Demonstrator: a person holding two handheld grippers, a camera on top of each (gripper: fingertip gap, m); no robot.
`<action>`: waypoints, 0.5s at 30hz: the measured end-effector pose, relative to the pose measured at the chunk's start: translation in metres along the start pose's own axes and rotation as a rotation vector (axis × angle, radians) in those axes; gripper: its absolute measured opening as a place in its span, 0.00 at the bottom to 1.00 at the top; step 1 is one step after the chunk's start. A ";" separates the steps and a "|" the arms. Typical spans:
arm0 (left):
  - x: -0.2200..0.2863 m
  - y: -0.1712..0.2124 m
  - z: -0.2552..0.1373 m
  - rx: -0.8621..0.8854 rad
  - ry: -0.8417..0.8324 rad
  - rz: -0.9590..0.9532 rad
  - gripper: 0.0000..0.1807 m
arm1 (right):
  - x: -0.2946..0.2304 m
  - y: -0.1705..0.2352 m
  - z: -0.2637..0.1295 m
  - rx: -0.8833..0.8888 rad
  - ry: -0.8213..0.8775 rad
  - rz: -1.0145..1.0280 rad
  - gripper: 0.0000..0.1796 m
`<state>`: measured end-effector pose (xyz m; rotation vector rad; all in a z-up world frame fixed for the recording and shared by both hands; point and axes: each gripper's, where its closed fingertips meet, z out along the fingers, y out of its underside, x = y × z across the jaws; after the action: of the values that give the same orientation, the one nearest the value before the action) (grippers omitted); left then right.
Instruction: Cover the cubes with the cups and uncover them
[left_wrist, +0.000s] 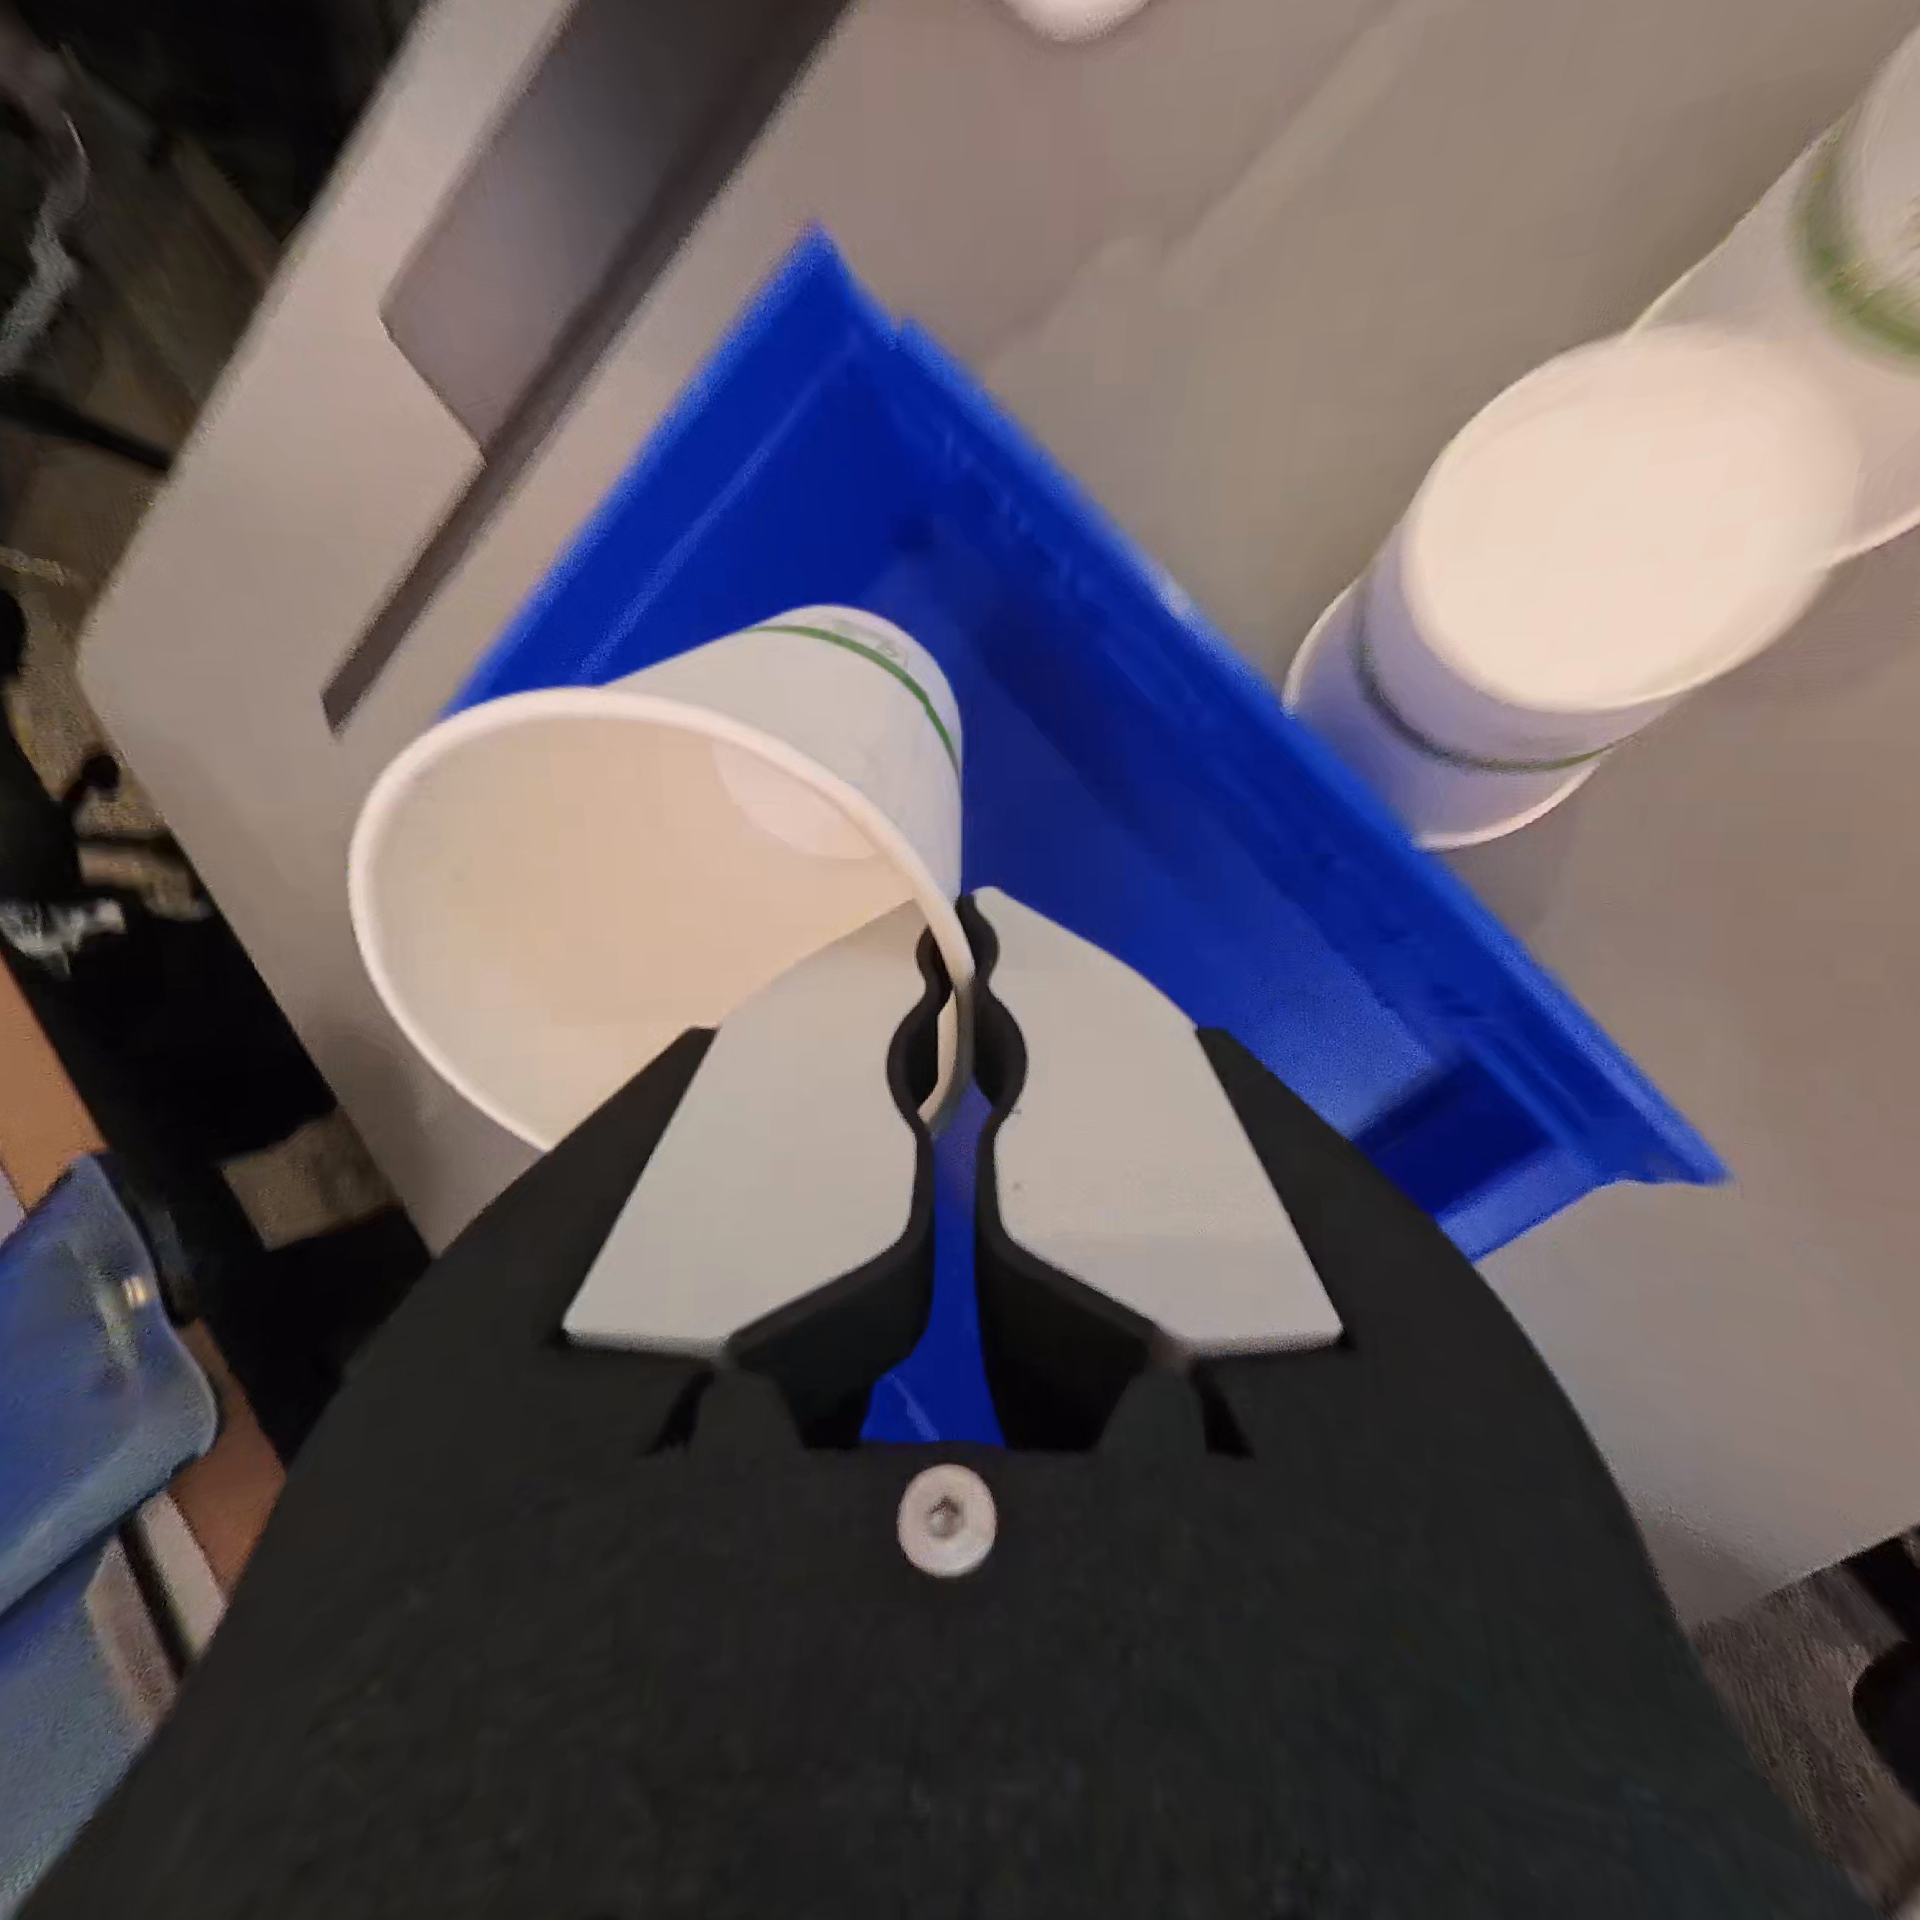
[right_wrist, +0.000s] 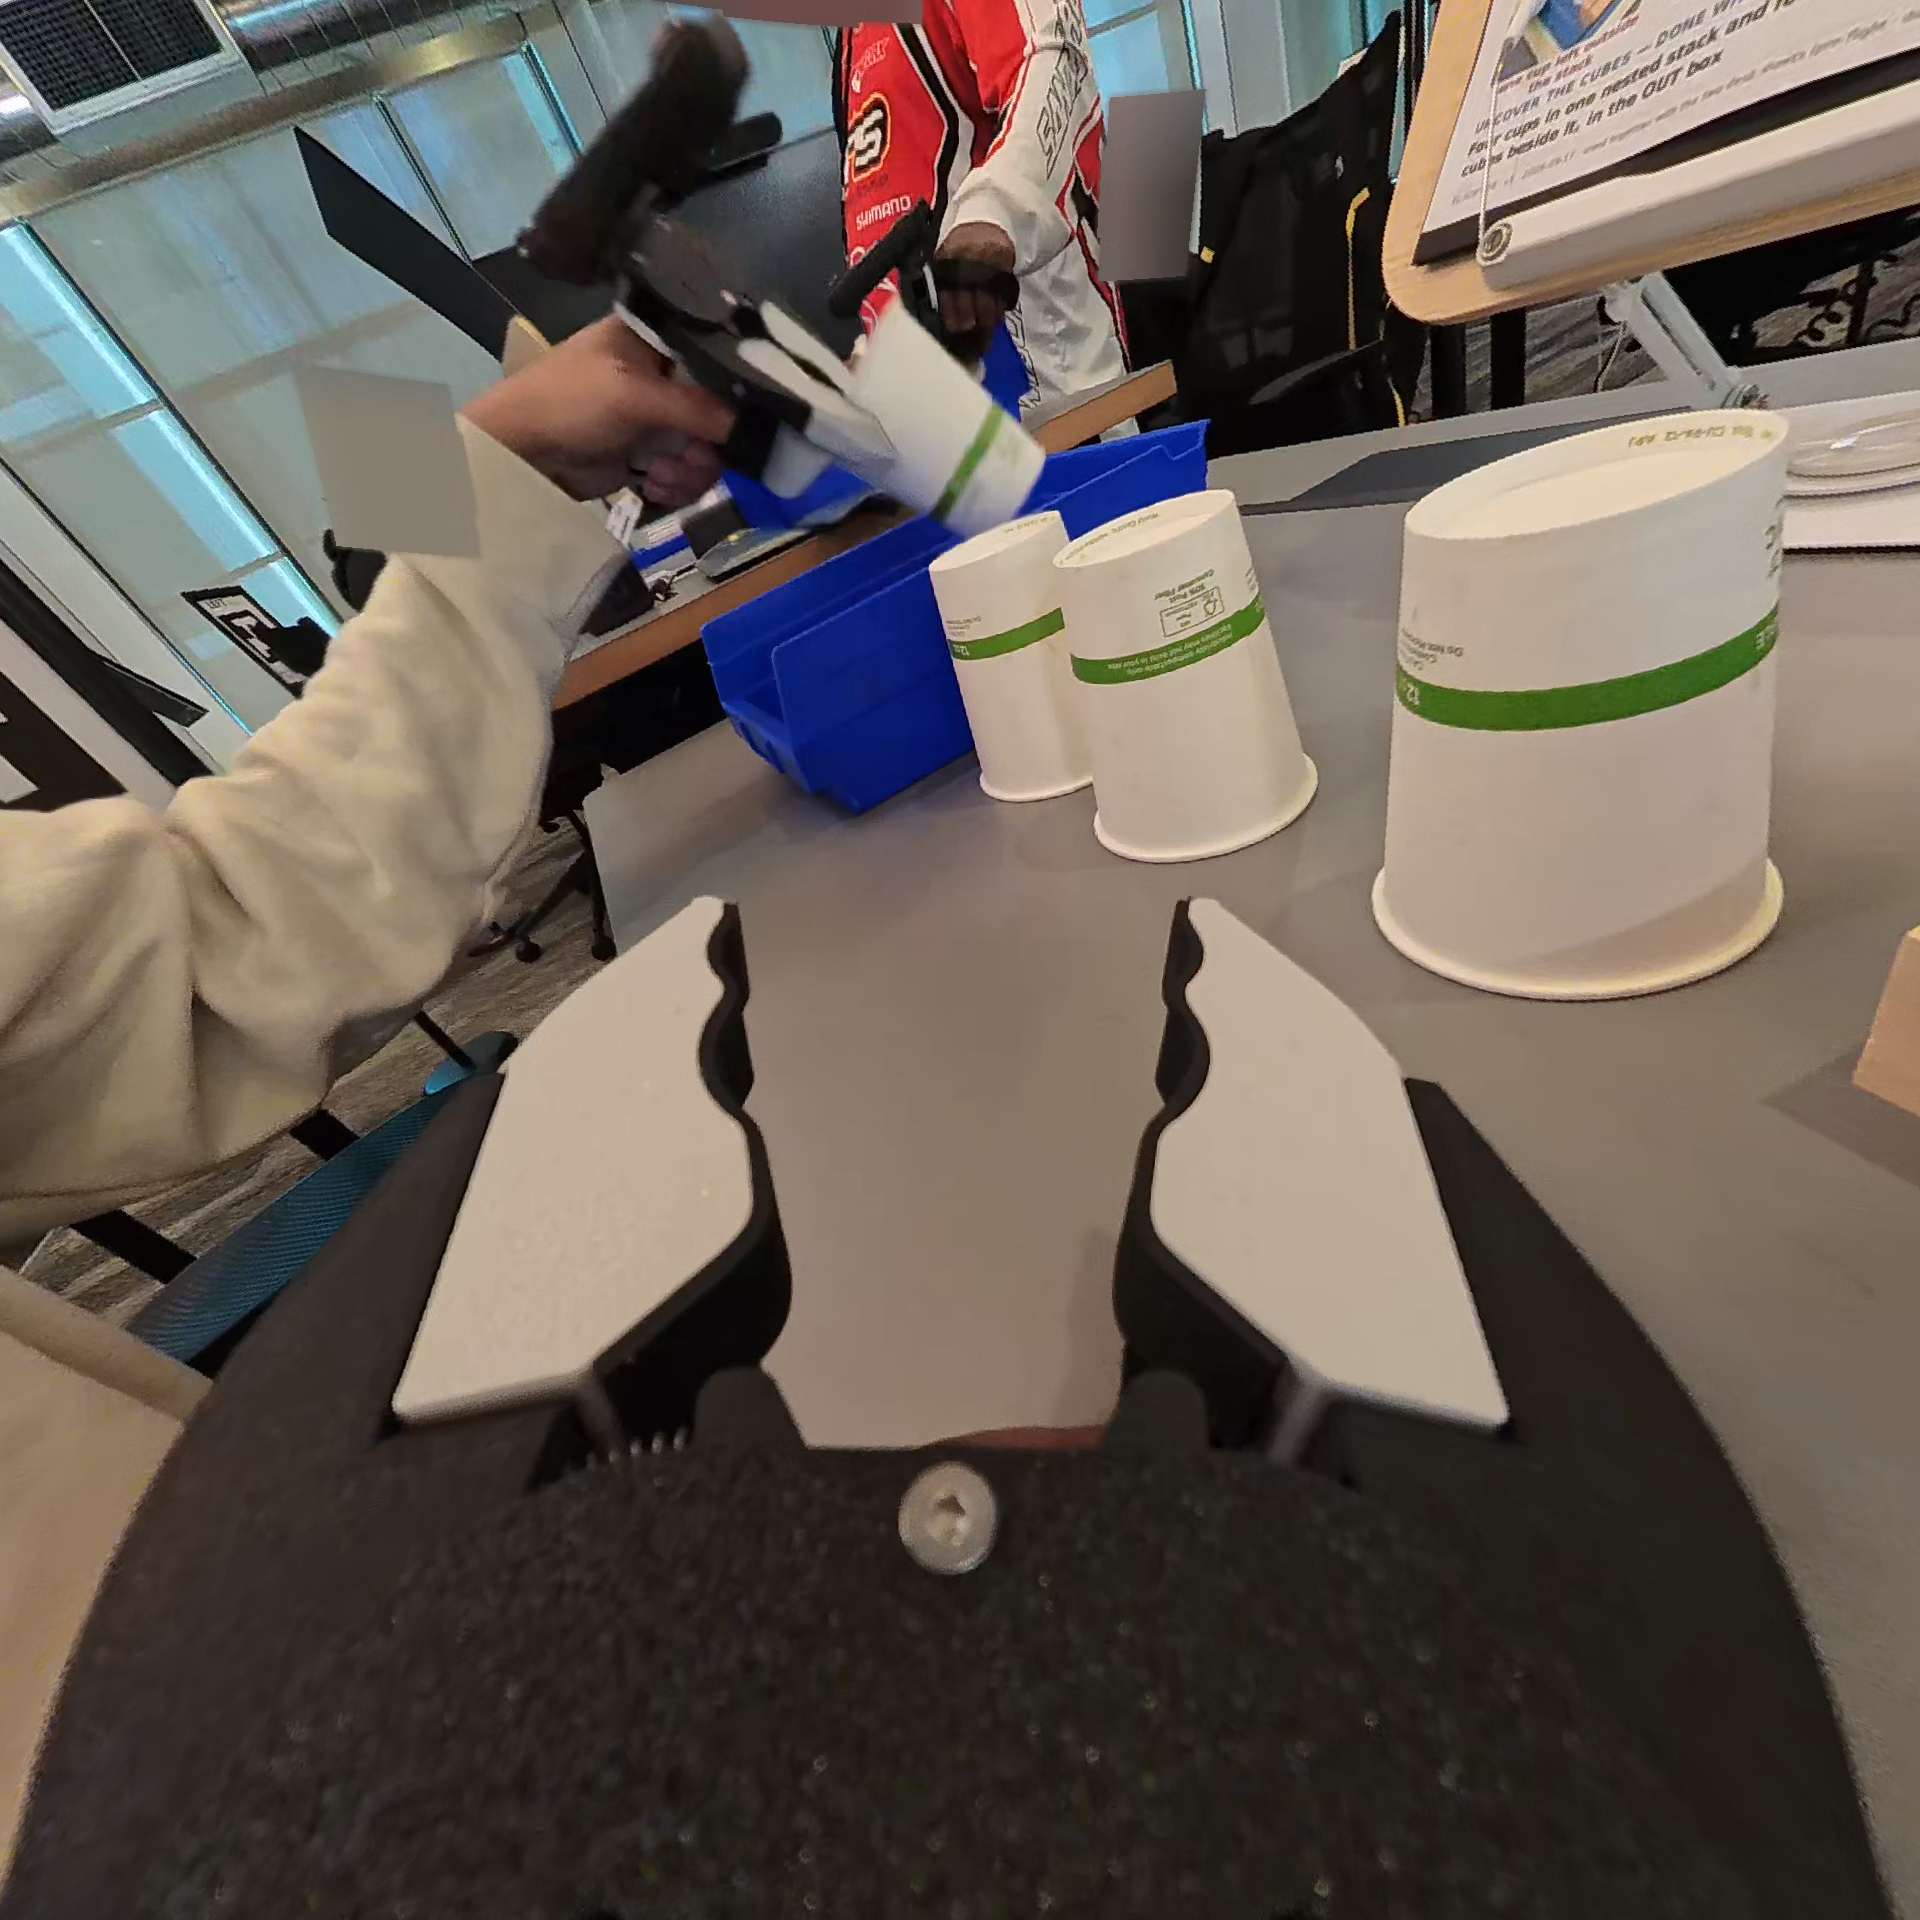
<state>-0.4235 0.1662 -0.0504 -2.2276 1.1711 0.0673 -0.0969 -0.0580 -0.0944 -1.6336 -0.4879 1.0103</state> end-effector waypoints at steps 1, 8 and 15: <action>0.005 -0.011 -0.014 0.078 0.017 0.001 0.00 | 0.000 0.000 0.000 0.000 -0.003 0.003 0.43; 0.095 -0.055 -0.094 0.452 0.274 0.133 0.00 | -0.004 -0.001 0.003 0.007 -0.024 0.021 0.42; 0.156 -0.056 -0.096 0.451 0.402 0.261 0.00 | -0.003 -0.001 0.002 -0.007 -0.015 -0.011 0.42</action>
<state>-0.3079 0.0241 0.0055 -1.7242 1.5099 -0.5113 -0.1003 -0.0589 -0.0925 -1.6288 -0.5106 1.0140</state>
